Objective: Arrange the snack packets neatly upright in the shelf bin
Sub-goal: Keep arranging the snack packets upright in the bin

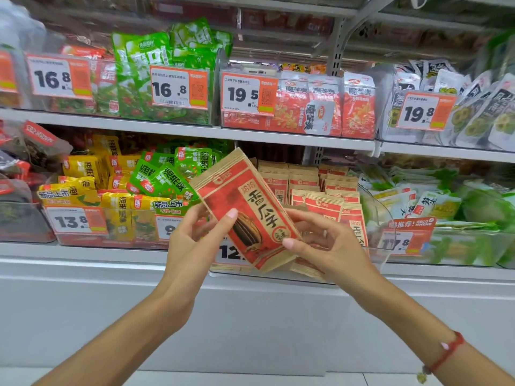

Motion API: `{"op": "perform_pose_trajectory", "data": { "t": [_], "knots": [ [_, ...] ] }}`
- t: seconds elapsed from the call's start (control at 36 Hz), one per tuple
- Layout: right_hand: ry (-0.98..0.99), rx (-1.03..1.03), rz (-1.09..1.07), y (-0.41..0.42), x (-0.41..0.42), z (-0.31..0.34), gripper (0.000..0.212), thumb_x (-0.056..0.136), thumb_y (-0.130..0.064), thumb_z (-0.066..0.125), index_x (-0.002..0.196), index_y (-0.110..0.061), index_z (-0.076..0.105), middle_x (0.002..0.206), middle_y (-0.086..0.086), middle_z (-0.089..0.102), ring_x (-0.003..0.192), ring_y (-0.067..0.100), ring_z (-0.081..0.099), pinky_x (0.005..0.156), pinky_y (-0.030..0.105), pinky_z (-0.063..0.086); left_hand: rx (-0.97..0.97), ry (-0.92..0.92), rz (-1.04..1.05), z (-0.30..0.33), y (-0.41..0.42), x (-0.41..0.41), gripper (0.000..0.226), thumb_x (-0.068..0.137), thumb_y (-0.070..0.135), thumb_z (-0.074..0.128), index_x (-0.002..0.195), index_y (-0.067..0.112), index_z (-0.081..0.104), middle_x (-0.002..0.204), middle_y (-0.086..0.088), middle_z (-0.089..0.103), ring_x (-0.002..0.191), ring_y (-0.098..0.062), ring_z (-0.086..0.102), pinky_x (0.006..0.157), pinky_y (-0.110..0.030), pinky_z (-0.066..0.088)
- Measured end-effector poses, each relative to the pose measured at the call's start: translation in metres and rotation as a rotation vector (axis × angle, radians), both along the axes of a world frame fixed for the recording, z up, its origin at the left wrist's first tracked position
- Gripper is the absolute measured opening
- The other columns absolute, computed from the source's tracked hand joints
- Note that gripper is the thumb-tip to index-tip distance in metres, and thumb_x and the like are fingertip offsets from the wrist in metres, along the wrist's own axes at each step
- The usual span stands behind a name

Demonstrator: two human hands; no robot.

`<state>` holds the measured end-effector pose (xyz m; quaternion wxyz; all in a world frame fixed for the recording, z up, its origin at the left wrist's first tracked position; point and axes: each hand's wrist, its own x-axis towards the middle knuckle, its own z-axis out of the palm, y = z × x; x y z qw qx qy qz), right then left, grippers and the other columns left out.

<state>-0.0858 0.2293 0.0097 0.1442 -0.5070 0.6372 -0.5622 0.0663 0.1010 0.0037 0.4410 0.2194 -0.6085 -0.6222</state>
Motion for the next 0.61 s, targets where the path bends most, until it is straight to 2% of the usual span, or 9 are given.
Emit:
{"op": "perform_pose_trajectory", "data": {
  "t": [0.08, 0.17, 0.22, 0.31, 0.39, 0.44, 0.5, 0.61],
  "knots": [
    [0.072, -0.002, -0.052, -0.001, -0.004, -0.004, 0.04, 0.083, -0.02, 0.071, 0.118, -0.039, 0.061, 0.104, -0.017, 0.071, 0.1, 0.002, 0.066, 0.084, 0.023, 0.055, 0.013, 0.031, 0.009, -0.001, -0.001, 0.0, 0.022, 0.084, 0.024, 0.069, 0.106, 0.025, 0.066, 0.101, 0.009, 0.073, 0.099, -0.007, 0.068, 0.084, -0.023, 0.052],
    [0.361, 0.013, -0.193, -0.001, 0.003, -0.005, 0.049, 0.081, -0.033, 0.071, 0.122, -0.049, 0.05, 0.115, -0.03, 0.059, 0.111, -0.012, 0.052, 0.089, 0.005, 0.044, 0.006, 0.059, 0.081, -0.003, 0.003, -0.002, 0.021, 0.08, 0.023, 0.073, 0.1, 0.022, 0.068, 0.094, 0.009, 0.075, 0.091, -0.007, 0.07, 0.075, -0.022, 0.055],
    [0.487, 0.052, -0.211, -0.001, 0.012, -0.004, 0.064, 0.075, -0.044, 0.072, 0.132, -0.046, 0.044, 0.122, -0.035, 0.046, 0.115, -0.015, 0.045, 0.087, 0.001, 0.037, 0.017, 0.081, 0.129, -0.005, 0.006, -0.004, 0.018, 0.078, 0.022, 0.075, 0.095, 0.021, 0.068, 0.086, 0.011, 0.074, 0.085, -0.007, 0.07, 0.067, -0.018, 0.056],
    [0.567, 0.118, -0.203, -0.002, 0.024, -0.005, 0.091, 0.069, -0.054, 0.076, 0.145, -0.04, 0.029, 0.133, -0.026, 0.036, 0.117, -0.008, 0.041, 0.094, 0.012, 0.036, 0.03, 0.108, 0.136, -0.003, 0.013, -0.006, 0.017, 0.077, 0.021, 0.076, 0.092, 0.018, 0.068, 0.083, 0.006, 0.074, 0.079, -0.007, 0.071, 0.063, -0.018, 0.056],
    [0.59, 0.119, -0.225, -0.002, 0.029, -0.005, 0.093, 0.069, -0.049, 0.077, 0.145, -0.038, 0.026, 0.134, -0.018, 0.035, 0.116, -0.002, 0.044, 0.094, 0.023, 0.046, 0.058, 0.123, 0.089, 0.002, 0.019, -0.006, 0.018, 0.076, 0.021, 0.076, 0.091, 0.016, 0.067, 0.086, 0.0, 0.074, 0.078, -0.01, 0.071, 0.064, -0.02, 0.057],
    [0.534, 0.124, -0.213, -0.002, 0.028, -0.001, 0.089, 0.067, -0.047, 0.077, 0.142, -0.039, 0.03, 0.132, -0.017, 0.039, 0.113, -0.001, 0.048, 0.094, 0.027, 0.05, 0.053, 0.102, 0.039, 0.005, 0.019, -0.005, 0.023, 0.073, 0.027, 0.076, 0.092, 0.017, 0.068, 0.091, 0.0, 0.074, 0.084, -0.011, 0.072, 0.067, -0.02, 0.058],
    [0.382, 0.131, -0.171, -0.002, 0.023, 0.002, 0.083, 0.062, -0.047, 0.08, 0.134, -0.043, 0.038, 0.127, -0.02, 0.046, 0.113, -0.001, 0.051, 0.095, 0.033, 0.051, 0.028, 0.054, -0.024, 0.006, 0.016, -0.003, 0.036, 0.068, 0.038, 0.073, 0.098, 0.02, 0.068, 0.098, 0.003, 0.073, 0.091, -0.006, 0.071, 0.071, -0.018, 0.057],
    [0.007, 0.135, -0.026, -0.001, 0.012, 0.007, 0.069, 0.057, -0.043, 0.089, 0.117, -0.045, 0.053, 0.117, -0.015, 0.06, 0.113, 0.004, 0.058, 0.101, 0.041, 0.047, -0.033, -0.117, -0.166, 0.004, 0.007, 0.0, 0.066, 0.064, 0.058, 0.07, 0.123, 0.031, 0.059, 0.122, 0.015, 0.064, 0.11, 0.004, 0.061, 0.096, -0.026, 0.051]
  ]
}}
